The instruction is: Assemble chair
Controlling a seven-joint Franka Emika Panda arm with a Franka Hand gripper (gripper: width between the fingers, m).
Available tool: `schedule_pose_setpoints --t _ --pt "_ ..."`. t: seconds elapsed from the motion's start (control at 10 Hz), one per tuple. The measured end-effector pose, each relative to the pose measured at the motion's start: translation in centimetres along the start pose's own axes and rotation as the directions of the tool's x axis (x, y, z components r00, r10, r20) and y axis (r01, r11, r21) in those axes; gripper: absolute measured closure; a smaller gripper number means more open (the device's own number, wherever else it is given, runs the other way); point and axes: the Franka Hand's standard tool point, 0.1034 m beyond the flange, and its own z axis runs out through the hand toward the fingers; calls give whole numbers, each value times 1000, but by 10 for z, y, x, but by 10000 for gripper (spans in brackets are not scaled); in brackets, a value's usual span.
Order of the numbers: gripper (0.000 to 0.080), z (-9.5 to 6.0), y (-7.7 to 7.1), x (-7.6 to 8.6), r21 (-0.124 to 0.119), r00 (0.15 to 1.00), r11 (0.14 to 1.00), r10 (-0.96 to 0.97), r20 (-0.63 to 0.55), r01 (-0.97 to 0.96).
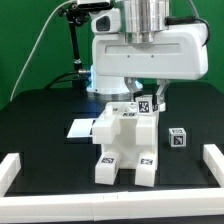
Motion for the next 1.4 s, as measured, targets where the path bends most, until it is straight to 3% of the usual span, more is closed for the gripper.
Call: schedule_pose_setpoints --t 0.2,0.4,0.6,0.7,0.9,1.3,1.4 --pt "517 0 0 0 0 1000 1000 -11 0 11" --pt "199 0 -1 0 -2 995 995 -99 1 99" --pt "160 1 -1 1 -5 946 946 -323 0 323" --pt "160 1 -4 0 -14 873 873 -487 -2 487" --pt "151 -1 -4 -1 -8 716 716 -698 22 698" --pt "150 1 -2 0 -17 526 526 -850 21 850" --pt "150 5 0 3 -27 345 344 -938 37 939"
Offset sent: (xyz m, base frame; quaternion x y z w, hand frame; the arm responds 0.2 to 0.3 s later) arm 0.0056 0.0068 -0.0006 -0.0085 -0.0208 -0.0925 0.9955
